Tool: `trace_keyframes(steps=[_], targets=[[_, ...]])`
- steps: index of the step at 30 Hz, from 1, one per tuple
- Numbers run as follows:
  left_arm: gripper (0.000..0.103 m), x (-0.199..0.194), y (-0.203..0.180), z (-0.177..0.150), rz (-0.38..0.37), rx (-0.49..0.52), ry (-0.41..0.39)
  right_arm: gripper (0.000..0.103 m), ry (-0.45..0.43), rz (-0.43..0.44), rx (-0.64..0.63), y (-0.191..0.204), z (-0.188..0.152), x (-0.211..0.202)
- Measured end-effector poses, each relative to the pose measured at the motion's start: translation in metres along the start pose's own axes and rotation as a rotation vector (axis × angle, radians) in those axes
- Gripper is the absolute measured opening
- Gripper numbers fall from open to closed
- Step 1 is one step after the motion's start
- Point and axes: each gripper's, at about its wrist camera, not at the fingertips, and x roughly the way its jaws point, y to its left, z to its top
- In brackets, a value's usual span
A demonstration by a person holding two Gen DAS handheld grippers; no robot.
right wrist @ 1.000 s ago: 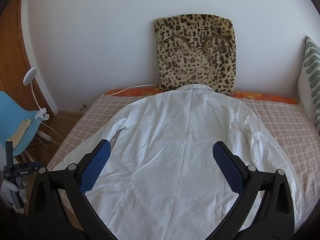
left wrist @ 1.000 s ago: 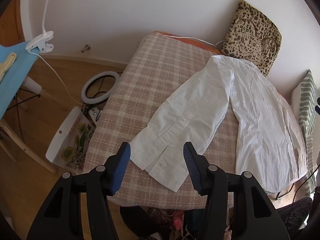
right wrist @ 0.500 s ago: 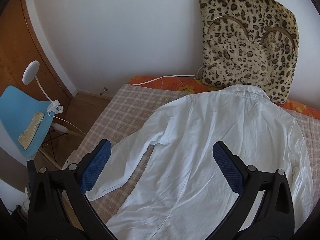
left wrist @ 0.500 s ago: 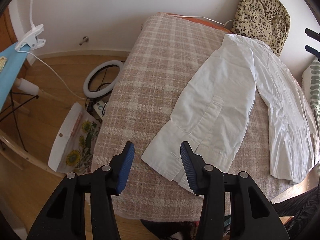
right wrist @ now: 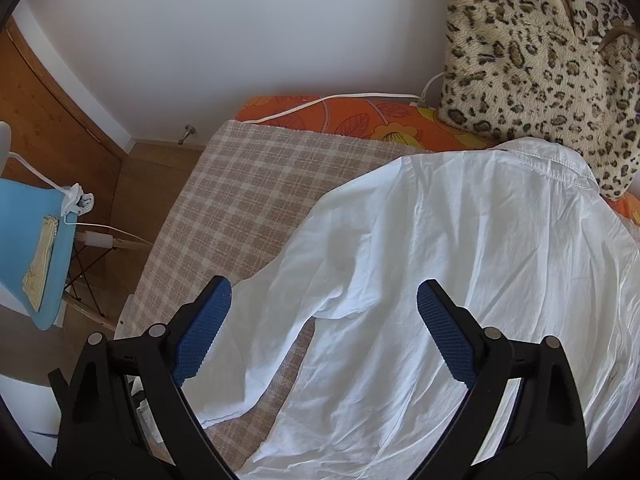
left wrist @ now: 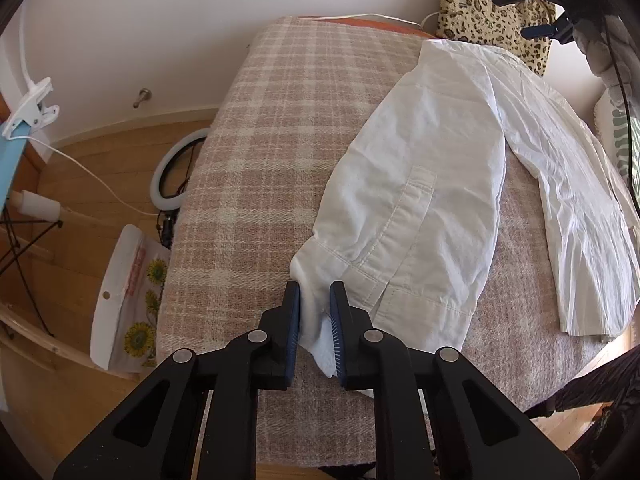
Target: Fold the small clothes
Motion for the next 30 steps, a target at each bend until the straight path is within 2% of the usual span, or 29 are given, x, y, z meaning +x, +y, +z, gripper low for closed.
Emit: trace_keyframes(steps=[2,6,9,13,18,21,25,30], targets=[[0.006,0.0,-0.001,0.0,0.001,-0.008,-0.014,0.095,0.037,0.004,0.002,0.003,0.01,0.018],[0.005,-0.003,0.004,0.002,-0.051,-0.053,-0.031,0.082,0.107,0.001,-0.004,0.015,0.024,0.052],[0.004,-0.015,0.009,0.002,-0.073,-0.081,-0.075,0.077,0.154,-0.005,-0.017,0.026,0.029,0.076],[0.003,-0.026,0.017,0.001,-0.109,-0.108,-0.115,0.077,0.204,-0.031,-0.014,0.038,0.035,0.102],[0.003,-0.026,0.009,-0.001,-0.104,-0.041,-0.127,0.077,0.234,-0.079,-0.064,0.053,0.035,0.12],[0.003,-0.027,0.001,-0.001,-0.136,-0.033,-0.126,0.077,0.274,-0.121,-0.067,0.054,0.038,0.132],[0.003,-0.054,0.005,0.007,-0.157,-0.049,-0.223,0.077,0.298,-0.162,-0.101,0.056,0.047,0.139],[0.003,-0.097,0.024,0.028,-0.094,-0.054,-0.363,0.077,0.323,-0.141,-0.064,0.049,0.063,0.146]])
